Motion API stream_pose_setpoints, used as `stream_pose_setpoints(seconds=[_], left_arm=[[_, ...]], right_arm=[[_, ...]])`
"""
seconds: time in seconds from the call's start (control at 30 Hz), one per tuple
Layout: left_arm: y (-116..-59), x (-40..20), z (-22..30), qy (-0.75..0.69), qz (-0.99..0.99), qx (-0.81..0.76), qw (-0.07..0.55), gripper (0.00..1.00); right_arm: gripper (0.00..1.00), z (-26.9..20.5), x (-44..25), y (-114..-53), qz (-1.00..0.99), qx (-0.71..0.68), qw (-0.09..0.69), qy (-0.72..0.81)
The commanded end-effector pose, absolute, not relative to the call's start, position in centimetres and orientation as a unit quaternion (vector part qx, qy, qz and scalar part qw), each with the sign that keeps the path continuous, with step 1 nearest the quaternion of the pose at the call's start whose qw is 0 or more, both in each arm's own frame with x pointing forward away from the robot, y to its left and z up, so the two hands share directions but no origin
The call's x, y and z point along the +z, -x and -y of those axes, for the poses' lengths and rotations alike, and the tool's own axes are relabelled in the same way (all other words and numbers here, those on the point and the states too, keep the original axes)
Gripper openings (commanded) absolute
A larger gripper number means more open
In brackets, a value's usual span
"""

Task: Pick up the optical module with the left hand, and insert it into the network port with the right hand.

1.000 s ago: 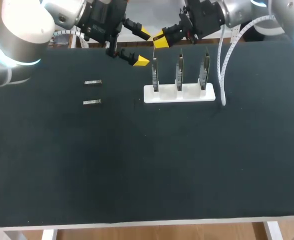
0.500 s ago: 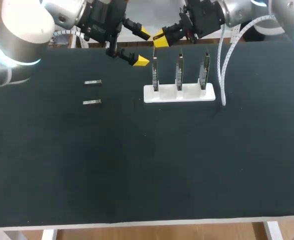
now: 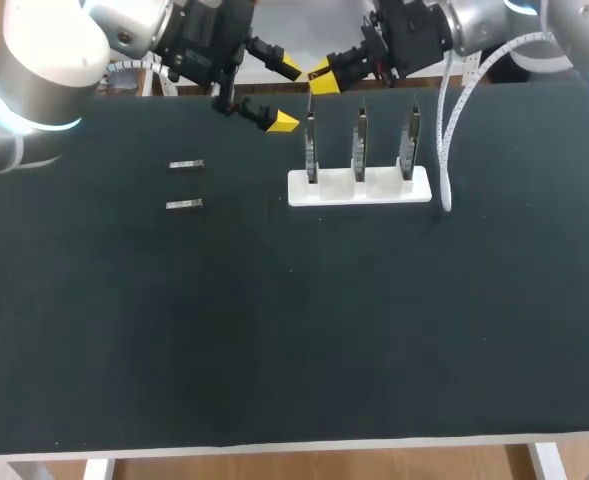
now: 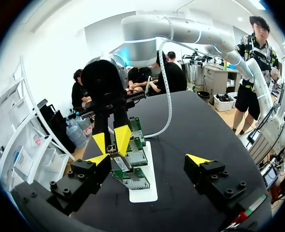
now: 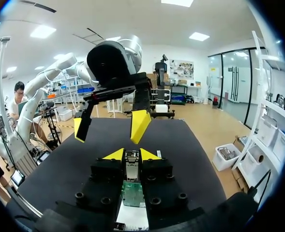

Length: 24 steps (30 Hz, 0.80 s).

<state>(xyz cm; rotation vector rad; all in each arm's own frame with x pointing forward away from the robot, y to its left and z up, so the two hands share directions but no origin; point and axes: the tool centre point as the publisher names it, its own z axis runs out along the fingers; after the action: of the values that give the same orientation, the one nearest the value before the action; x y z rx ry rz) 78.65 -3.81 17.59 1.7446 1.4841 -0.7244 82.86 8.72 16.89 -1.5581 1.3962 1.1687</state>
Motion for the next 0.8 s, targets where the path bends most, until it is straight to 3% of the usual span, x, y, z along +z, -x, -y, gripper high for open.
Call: stream_pose_setpoints(seconds=[0.03,0.8], left_arm=[[-78.81,17.67,3.89,-0.678,-0.577,-0.281,0.358,1.0],[-78.81,17.67,3.89,-0.678,-0.577,-0.281,0.358,1.0]], right_arm=[[0.0,-9.08,16.55,-83.86,-0.529,0.472,0.343,0.616],[0.0,-8.93,16.94,-83.01,-0.532,0.464,0.342,0.62]])
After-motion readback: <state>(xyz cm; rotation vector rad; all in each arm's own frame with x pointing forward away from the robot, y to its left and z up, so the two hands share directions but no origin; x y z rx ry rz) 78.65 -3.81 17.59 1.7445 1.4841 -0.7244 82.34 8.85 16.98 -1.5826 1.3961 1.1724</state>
